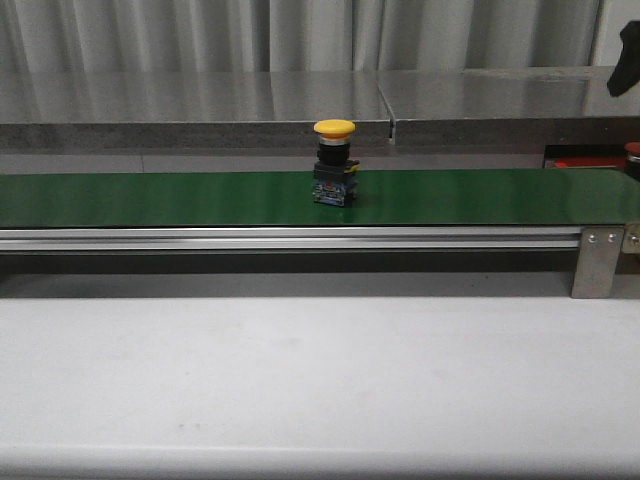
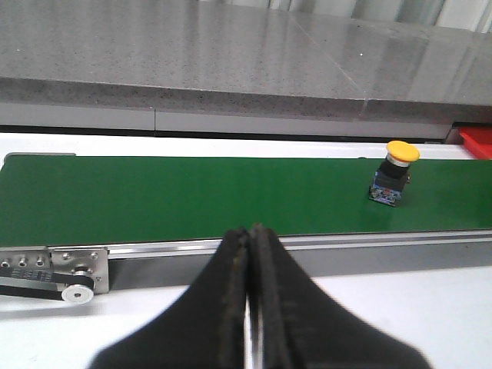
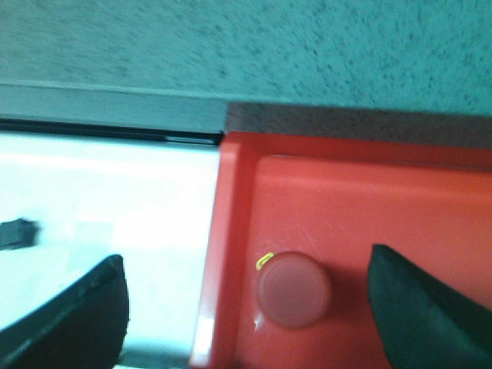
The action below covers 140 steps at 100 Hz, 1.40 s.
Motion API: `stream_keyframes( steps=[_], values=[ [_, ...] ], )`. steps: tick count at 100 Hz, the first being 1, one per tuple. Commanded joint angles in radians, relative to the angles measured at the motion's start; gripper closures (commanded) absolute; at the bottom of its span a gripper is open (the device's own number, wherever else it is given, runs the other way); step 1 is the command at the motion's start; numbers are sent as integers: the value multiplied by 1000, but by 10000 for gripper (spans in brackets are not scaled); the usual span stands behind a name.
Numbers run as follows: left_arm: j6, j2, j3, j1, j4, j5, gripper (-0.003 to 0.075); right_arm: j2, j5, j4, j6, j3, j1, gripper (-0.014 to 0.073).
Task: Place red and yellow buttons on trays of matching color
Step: 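Carry the red button into the red tray and open the right gripper, then reach the right gripper to the yellow button at the belt's end and grasp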
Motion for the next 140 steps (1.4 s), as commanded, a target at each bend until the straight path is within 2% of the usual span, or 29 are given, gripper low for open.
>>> stream_keyframes(
  steps=[1, 23, 63, 82, 99, 140],
  values=[
    [-3, 4, -28, -8, -26, -72, 739, -141, 25, 38, -22, -36, -3, -32],
    [-3, 4, -28, -8, -26, -72, 739, -328, 84, 119, -86, 73, 4, -32],
    [-3, 4, -28, -8, -26, -72, 739, -722, -128, 119, -168, 688, 136, -32],
    [-3, 4, -28, -8, -26, -72, 739, -789, -144, 119, -175, 864, 221, -32],
    [-3, 4, -28, -8, -26, -72, 739, -782, -186, 119, -189, 922, 297, -32],
    [-3, 4, -28, -8, -26, -72, 739, -655, -254, 119, -205, 870, 419, -32]
  ],
)
